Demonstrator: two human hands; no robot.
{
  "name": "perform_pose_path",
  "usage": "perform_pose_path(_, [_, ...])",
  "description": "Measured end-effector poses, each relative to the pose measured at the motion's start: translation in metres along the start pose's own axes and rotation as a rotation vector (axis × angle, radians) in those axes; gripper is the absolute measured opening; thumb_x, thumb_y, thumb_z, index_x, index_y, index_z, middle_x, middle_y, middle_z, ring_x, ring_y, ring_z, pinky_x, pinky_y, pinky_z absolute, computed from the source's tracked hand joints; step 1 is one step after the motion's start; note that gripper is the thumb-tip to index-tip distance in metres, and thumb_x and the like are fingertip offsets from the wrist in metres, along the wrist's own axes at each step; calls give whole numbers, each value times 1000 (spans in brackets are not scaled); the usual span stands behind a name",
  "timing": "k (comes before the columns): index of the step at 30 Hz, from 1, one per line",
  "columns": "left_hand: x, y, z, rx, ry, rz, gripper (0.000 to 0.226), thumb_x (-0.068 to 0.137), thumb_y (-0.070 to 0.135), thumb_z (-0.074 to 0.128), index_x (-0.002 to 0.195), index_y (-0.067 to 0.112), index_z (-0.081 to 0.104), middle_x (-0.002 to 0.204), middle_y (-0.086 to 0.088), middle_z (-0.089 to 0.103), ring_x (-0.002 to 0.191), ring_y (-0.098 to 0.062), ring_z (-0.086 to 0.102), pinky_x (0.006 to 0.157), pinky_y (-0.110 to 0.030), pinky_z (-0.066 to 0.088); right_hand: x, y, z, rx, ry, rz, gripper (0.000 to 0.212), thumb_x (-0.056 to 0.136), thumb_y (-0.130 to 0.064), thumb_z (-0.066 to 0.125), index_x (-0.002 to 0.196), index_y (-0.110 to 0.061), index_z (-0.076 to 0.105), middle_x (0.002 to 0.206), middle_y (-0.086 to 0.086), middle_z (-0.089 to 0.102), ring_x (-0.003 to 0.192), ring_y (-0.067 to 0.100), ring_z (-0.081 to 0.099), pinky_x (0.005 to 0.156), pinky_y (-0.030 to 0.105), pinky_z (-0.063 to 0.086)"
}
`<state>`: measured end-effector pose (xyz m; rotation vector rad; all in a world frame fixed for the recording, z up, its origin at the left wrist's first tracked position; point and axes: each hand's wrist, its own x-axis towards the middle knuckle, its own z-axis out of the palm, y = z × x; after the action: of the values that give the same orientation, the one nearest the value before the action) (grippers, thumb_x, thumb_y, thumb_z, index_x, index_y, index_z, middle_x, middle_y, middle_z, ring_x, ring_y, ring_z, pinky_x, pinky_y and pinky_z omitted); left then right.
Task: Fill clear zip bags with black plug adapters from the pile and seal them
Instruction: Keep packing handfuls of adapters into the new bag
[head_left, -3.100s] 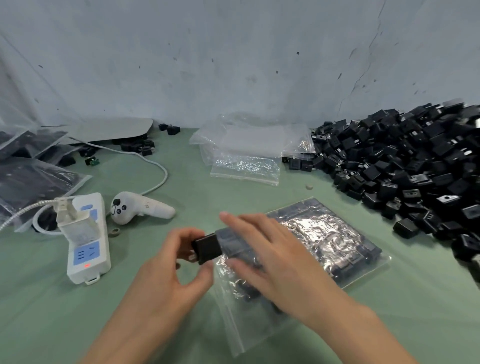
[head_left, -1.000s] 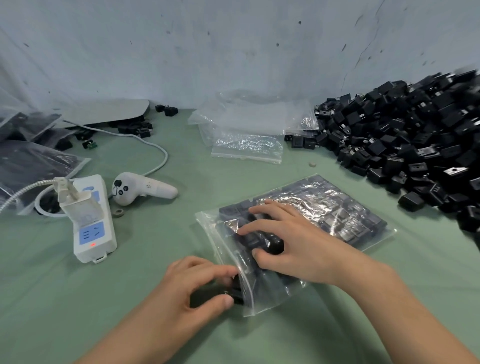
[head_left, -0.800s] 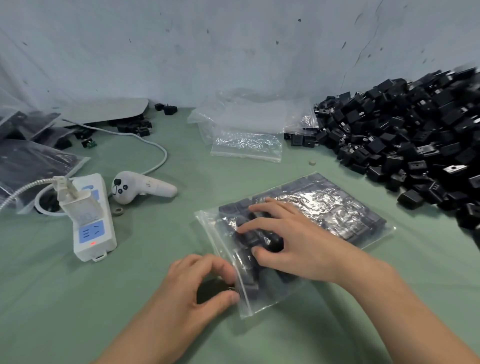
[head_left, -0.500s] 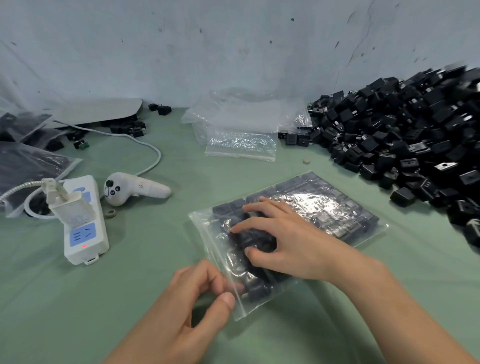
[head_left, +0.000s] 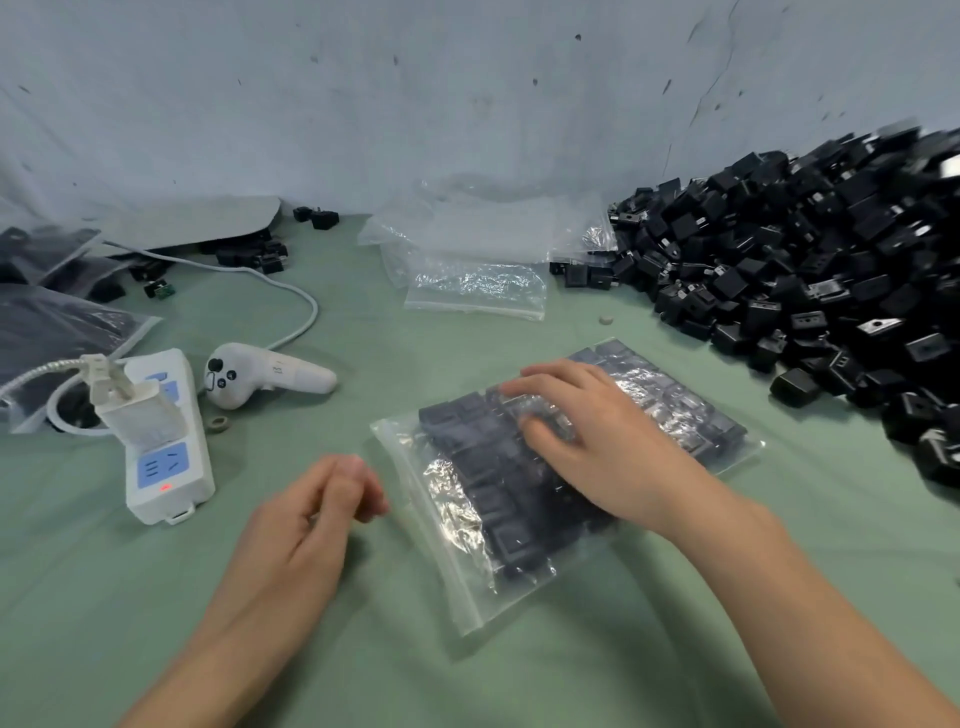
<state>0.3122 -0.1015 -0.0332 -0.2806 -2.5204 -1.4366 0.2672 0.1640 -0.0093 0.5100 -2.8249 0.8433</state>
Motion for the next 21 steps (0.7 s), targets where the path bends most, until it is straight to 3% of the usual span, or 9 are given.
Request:
perform_pose_path(6, [24, 3, 19, -51, 177, -52, 16, 103, 31, 48, 95, 32, 61, 93, 21, 68, 89, 3, 62, 76, -22, 45, -1, 14, -5, -122, 61, 100, 37, 100, -34, 45, 135, -35, 56, 140, -11, 50, 138, 17, 33, 118, 41, 29])
perform_pose_path(12, [42, 41, 52, 99, 160, 114, 11, 99, 27, 51, 108, 29, 58, 104, 12, 62, 98, 5, 55, 79, -2, 35, -7, 28, -24, -81, 168, 280, 38, 99, -33, 44, 136, -34, 54, 140, -6, 50, 132, 19, 37, 114, 40, 31])
perform_pose_path(16, [58, 82, 110, 152, -69, 225, 20, 98, 32, 51, 118, 32, 52, 115, 17, 53, 106, 3, 50, 91, -13, 37, -22, 55, -41, -51, 282, 500, 40, 100, -33, 44, 139, -32, 51, 143, -1, 47, 133, 22, 37, 110, 43, 33])
perform_pose_path(21, [99, 127, 205, 398, -423, 337, 59, 94, 42, 58, 146, 27, 34, 145, -1, 36, 130, -23, 42, 108, -43, 39, -37, 95, -66, 186, 503, 719, 33, 98, -23, 45, 130, -22, 56, 135, 10, 53, 122, 28, 49, 100, 39, 38])
